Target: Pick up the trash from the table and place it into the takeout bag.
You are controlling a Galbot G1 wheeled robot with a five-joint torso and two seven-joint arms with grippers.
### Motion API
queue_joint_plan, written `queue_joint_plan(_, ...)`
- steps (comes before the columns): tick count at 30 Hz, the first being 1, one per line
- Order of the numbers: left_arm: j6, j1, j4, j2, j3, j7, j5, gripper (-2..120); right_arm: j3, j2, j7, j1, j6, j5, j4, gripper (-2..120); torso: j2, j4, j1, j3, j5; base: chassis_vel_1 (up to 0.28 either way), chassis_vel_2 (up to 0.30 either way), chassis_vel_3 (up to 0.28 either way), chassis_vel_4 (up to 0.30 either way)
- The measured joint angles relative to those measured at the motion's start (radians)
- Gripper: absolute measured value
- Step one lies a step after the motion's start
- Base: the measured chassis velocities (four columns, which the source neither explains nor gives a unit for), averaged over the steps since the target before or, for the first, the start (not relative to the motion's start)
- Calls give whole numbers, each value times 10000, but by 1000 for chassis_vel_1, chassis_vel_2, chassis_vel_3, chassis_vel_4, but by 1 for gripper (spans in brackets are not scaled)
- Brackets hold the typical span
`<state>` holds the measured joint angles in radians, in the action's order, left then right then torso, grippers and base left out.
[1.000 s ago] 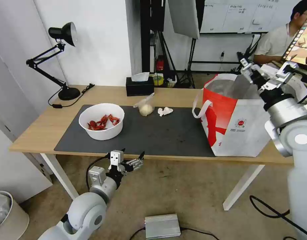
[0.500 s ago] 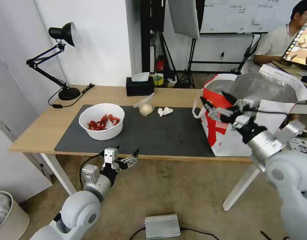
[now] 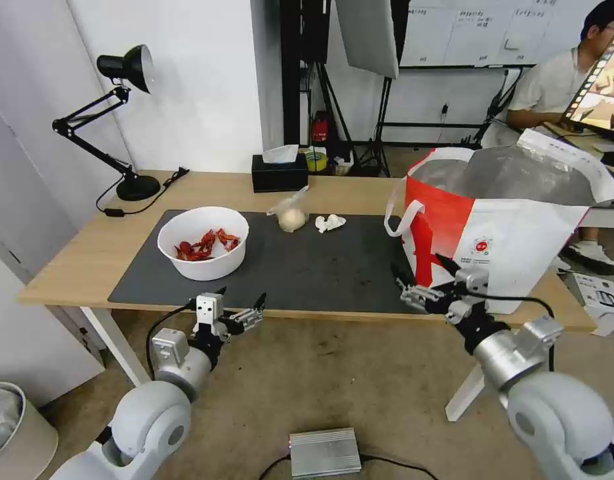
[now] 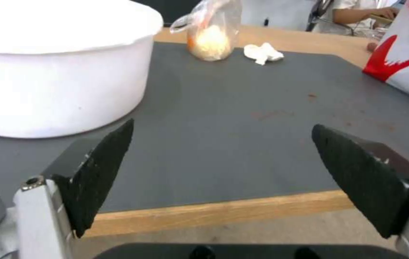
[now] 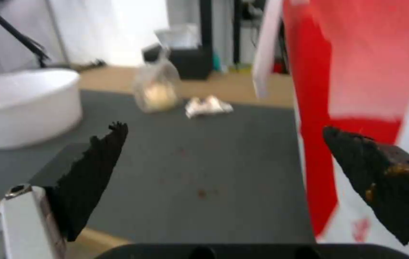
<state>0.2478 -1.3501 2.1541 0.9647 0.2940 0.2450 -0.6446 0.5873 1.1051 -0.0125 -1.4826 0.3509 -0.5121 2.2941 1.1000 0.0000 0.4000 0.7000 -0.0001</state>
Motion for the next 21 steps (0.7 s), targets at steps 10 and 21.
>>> queue_joint_plan(10,68,-223,69,-43,250,260,244,100,-371,226,926,-655,846,-180,183,100,1,0,0,-1,1,0,0,0,0)
queue_joint_plan(21,267,-439,169,-26,317,432,493,100,-765,353,1300,-911,823,41,160,100,0,0,0,0,1,0,0,0,0)
